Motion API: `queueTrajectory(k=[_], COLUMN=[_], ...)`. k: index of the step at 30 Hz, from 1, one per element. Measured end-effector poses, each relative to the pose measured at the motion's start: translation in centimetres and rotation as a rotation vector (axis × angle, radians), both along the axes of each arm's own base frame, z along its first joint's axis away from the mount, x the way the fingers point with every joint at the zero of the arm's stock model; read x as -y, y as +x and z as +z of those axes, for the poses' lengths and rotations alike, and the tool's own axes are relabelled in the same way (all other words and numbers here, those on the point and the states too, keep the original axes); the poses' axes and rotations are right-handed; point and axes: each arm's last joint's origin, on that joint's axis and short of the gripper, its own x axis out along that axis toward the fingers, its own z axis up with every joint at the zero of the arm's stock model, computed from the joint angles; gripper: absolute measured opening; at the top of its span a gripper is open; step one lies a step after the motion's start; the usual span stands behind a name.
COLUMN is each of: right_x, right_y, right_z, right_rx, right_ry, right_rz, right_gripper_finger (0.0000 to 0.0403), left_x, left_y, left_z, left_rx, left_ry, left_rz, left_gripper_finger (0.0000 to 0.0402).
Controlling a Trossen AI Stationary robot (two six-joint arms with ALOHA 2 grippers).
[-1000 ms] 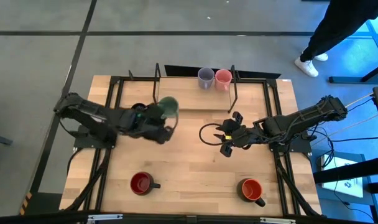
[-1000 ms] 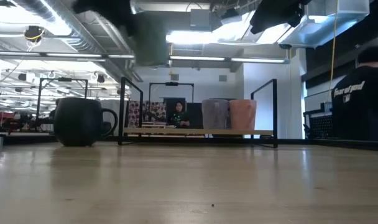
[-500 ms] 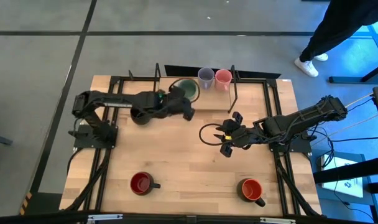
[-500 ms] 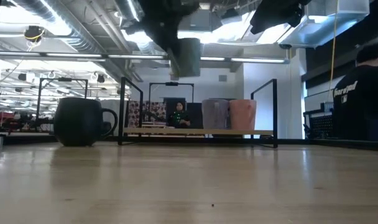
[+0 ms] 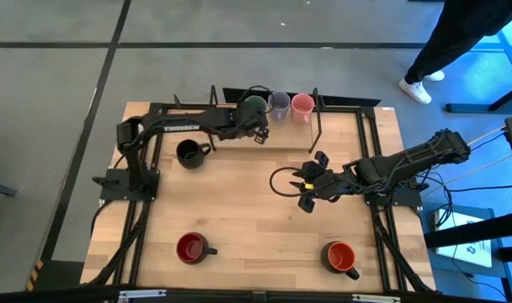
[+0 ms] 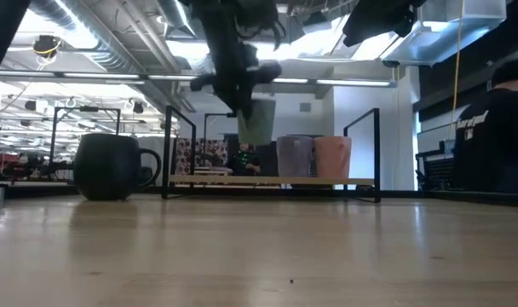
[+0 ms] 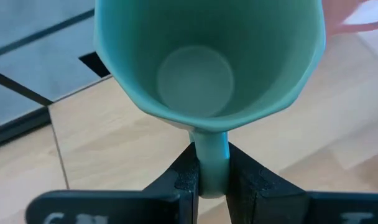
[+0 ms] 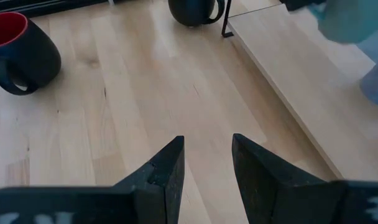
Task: Place coffee mugs
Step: Put the green mug on the shelf
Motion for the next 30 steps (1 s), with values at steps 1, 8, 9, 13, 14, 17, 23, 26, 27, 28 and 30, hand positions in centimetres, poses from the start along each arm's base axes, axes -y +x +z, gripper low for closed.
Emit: queueTrajectory(k=[1,8,9,13,14,17,23,26,27,28,30], right_x=[0.0,0.0,0.0,0.0,0.0,0.0,-0.1,-0.1,-0.1,-0.1,0.0], right_y=[0.0,0.0,0.0,0.1,0.1,0.1,0.2,0.2,0.2,0.2,0.1], right_z=[0.0,0.1,0.1,0.1,0.1,0.1,0.2,0.2,0.2,0.2,0.2], right_rx=[0.000,0.007,0.008,0.011,0.011,0.015,0.025,0.026,0.026,0.025,0.025], right_ry=[0.000,0.002,0.003,0.004,0.004,0.006,0.009,0.009,0.009,0.008,0.005], right_rz=[0.000,0.000,0.000,0.000,0.000,0.000,0.000,0.000,0.000,0.000,-0.003], right_gripper_finger=[0.0122,0.0122,0.0122,0.0122,0.0122,0.0122,0.0122,0.0122,0.0122,0.0122,0.0122], left_x=[-0.4,-2.9,-3.2,-4.4,-4.7,-5.3,-6.0,-6.5,-6.6,-6.7,-6.8], left_y=[0.2,0.6,0.7,0.7,0.8,0.8,0.8,0.7,0.6,0.6,0.5], left_z=[-0.5,-2.1,-2.4,-3.4,-3.7,-4.6,-4.3,-4.2,-4.2,-4.2,-4.2], left_rx=[-0.005,0.008,0.009,0.010,0.006,-0.006,0.042,0.059,0.058,0.055,0.048], left_ry=[-0.005,-0.043,-0.044,-0.074,-0.085,-0.121,-0.105,-0.109,-0.108,-0.107,-0.101], left_rz=[0.007,0.036,0.042,0.051,0.053,0.056,0.067,0.071,0.072,0.070,0.070], left_gripper_finger=[0.0042,0.0042,0.0042,0.0042,0.0042,0.0042,0.0042,0.0042,0.0042,0.0042,0.0044])
